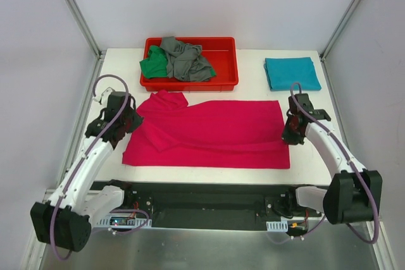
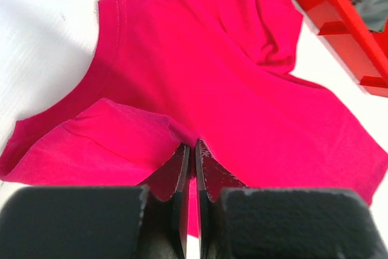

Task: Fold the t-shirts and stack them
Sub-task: Fold the flattened tshirt in 1/3 of the way

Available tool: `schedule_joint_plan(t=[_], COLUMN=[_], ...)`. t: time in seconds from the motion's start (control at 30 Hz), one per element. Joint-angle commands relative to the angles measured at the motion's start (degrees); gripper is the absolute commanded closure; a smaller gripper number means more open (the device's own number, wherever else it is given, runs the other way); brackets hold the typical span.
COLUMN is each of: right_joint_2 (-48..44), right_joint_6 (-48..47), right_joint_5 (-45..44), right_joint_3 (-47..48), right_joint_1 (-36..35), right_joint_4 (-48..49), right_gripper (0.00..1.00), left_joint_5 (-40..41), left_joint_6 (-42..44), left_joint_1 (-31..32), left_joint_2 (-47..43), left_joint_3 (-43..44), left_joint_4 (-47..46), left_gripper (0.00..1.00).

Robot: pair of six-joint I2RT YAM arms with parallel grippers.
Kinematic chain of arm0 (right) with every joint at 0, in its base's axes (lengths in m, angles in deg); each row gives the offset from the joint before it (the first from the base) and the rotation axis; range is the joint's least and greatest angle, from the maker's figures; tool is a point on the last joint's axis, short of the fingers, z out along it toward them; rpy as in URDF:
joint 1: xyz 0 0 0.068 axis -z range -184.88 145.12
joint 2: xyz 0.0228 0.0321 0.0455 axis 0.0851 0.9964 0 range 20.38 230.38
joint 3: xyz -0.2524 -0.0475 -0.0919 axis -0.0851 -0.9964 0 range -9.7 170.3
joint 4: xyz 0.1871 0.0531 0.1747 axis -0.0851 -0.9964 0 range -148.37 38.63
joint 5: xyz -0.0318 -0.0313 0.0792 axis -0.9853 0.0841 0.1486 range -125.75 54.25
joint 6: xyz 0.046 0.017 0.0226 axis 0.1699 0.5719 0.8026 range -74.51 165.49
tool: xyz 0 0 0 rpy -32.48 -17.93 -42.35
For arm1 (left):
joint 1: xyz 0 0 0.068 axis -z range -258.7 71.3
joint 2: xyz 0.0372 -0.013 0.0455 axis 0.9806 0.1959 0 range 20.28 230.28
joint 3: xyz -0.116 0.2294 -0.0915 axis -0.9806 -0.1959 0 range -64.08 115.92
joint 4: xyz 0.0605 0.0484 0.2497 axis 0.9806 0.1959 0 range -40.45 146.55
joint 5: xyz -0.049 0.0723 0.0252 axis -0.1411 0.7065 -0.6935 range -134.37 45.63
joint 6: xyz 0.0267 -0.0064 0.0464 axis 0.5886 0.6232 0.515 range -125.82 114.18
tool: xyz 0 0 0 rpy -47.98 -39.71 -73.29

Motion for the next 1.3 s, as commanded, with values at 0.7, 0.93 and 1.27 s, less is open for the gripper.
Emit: schedule_joint_plan(t=[0.7, 0.93, 1.27], right_joint_2=[20.1, 6.0, 3.2], right_joint_6=[-0.1, -4.2, -1.9], right_joint_5=[-1.8, 5.4, 25.2], right_joint_3=[10.1, 2.6, -10.2], right_joint_1=[3.9, 3.4, -1.1], right_joint_4=[10.1, 12.0, 23.8], right_gripper=[0.47, 0.04, 0.04], left_joint_5=[5.0, -3.0, -11.5], left_joint_6=[3.9, 4.1, 2.1], left_joint_1=[-3.1, -3.1, -3.1], left_joint_2=[31.0, 18.5, 5.9], left_joint_3=[12.3, 4.2, -16.2], left_joint_4=[-5.0, -6.2, -13.5], left_gripper=[0.05, 0.01, 0.01])
